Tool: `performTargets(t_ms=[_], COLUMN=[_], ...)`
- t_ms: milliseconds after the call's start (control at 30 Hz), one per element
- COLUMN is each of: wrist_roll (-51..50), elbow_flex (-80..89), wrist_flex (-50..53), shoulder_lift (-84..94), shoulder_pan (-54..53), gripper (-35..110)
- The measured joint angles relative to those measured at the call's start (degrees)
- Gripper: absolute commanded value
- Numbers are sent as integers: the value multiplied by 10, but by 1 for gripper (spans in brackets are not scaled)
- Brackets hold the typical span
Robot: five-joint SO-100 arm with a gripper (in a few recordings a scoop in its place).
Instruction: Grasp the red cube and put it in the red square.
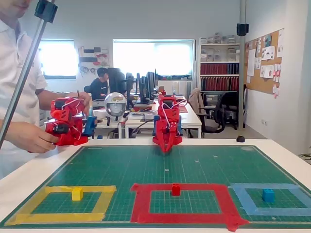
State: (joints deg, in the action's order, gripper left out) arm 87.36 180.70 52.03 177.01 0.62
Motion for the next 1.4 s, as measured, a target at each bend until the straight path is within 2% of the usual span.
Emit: performTargets(t_ms=[233, 467, 1400], wrist_roll=[0, 1, -2], elbow_flex=[0, 0, 0], wrist_flex=[129, 185, 234], shoulder_lift=[62, 76, 128], shoulder_pan=[0, -4, -11], gripper=[-1, -1, -1])
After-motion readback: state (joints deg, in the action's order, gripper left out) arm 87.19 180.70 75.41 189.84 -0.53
